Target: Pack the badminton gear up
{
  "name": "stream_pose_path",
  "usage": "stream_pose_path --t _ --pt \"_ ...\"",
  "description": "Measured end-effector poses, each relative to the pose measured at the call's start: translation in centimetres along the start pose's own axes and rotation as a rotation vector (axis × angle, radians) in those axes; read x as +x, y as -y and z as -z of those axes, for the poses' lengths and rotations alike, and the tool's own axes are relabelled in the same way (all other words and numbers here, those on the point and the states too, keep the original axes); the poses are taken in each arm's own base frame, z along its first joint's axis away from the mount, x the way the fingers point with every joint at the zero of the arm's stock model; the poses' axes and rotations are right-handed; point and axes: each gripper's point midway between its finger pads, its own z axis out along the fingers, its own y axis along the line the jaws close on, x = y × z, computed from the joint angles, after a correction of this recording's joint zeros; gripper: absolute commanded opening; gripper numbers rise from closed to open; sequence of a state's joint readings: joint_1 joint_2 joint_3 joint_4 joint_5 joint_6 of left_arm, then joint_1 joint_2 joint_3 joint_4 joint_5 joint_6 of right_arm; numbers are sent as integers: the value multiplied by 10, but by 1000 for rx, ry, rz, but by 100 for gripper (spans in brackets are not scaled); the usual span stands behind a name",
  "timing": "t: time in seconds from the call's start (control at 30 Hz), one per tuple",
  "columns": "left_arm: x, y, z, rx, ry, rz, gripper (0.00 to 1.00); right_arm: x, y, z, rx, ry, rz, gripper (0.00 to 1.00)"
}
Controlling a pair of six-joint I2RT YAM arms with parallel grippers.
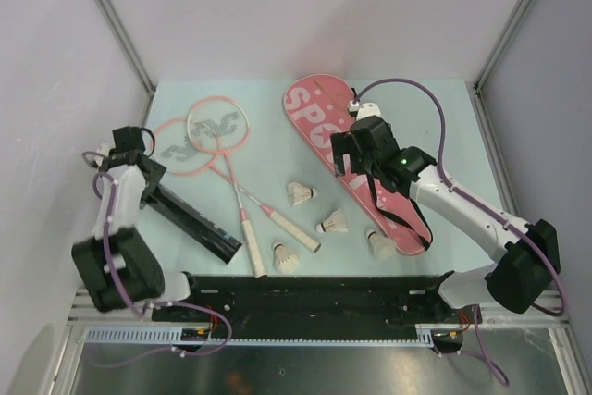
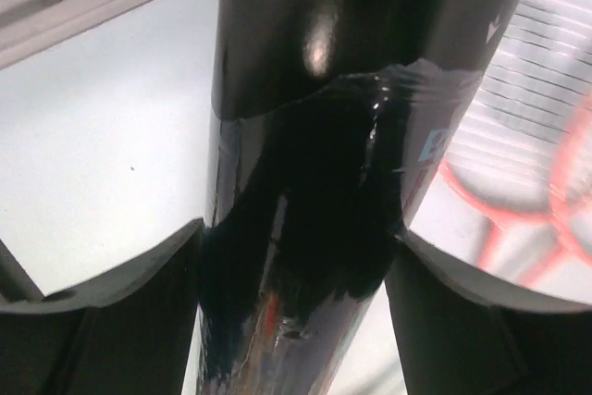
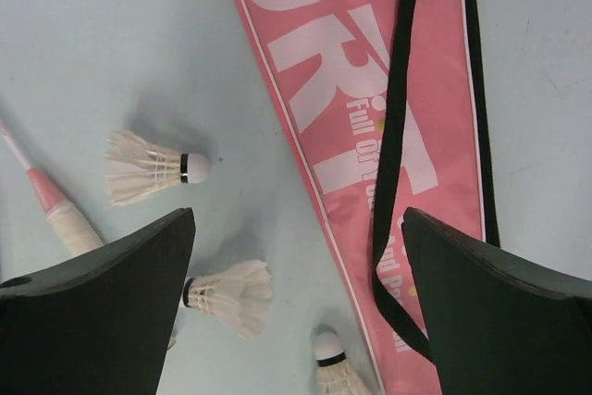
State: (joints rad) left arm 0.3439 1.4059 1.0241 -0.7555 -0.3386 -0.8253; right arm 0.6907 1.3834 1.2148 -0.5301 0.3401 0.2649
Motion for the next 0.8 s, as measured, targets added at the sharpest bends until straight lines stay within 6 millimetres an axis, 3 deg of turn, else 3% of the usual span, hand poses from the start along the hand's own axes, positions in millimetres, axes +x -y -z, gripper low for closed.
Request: stream_pose_path --t 0.07,0.1,0.23,0.3,0.4,0.53,0.63,0.8 --pt "-13 14 35 98 105 -36 65 -2 2 4 -18 8 5 100" --pt "-18 22 53 145 150 -60 59 -5 2 6 -35 13 2 100" --pt "-37 69 152 449 385 -202 49 -16 1 11 -118 32 -30 100" --pt "-38 89 197 614 473 -277 50 -19 0 11 -153 35 -44 100" --pt "-22 121 250 832 565 -478 48 -24 -8 15 -230 40 -53 100" --pt "38 157 281 1022 586 -803 45 -39 -25 30 -380 83 -67 100" --pt "89 168 268 1075 542 -1021 41 -50 -37 44 -474 121 -69 100" --pt "115 165 281 1175 560 -1153 36 -60 -47 56 -555 158 -68 100"
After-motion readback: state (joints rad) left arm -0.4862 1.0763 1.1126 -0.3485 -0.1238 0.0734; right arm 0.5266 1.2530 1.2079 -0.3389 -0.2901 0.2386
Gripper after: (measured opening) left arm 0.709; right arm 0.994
